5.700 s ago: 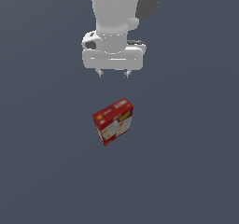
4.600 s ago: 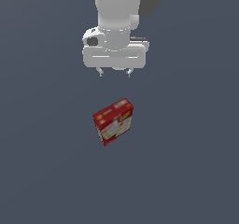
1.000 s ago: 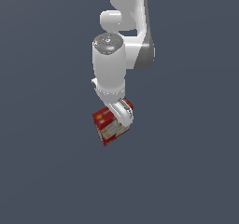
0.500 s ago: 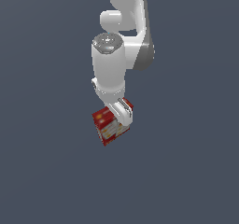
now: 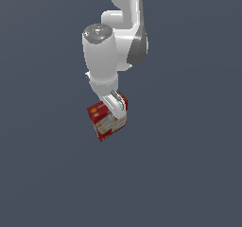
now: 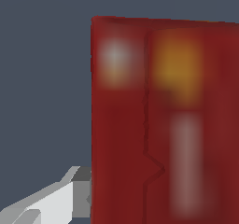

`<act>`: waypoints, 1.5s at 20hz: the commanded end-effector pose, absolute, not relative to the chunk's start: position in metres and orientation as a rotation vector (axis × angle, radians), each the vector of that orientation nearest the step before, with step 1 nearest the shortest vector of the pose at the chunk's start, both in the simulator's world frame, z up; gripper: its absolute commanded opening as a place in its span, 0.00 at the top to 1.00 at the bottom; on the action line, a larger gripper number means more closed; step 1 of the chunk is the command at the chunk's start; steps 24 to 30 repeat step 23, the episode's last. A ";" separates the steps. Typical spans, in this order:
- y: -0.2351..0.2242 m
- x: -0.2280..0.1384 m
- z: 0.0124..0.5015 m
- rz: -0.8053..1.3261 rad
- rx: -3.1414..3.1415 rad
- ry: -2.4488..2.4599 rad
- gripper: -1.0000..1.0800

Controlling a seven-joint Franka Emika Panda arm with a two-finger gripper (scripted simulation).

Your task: Pick up the object and move it to a goal position.

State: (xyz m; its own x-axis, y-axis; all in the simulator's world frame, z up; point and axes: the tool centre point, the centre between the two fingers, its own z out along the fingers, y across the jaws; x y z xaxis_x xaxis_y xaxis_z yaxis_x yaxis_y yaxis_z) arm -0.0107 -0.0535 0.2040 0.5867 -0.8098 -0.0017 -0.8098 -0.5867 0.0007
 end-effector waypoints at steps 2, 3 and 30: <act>-0.073 -0.030 0.213 0.001 -2.796 1.429 1.00; -0.080 -0.037 0.216 0.001 -2.796 1.429 1.00; -0.179 -0.131 0.260 0.001 -2.796 1.429 1.00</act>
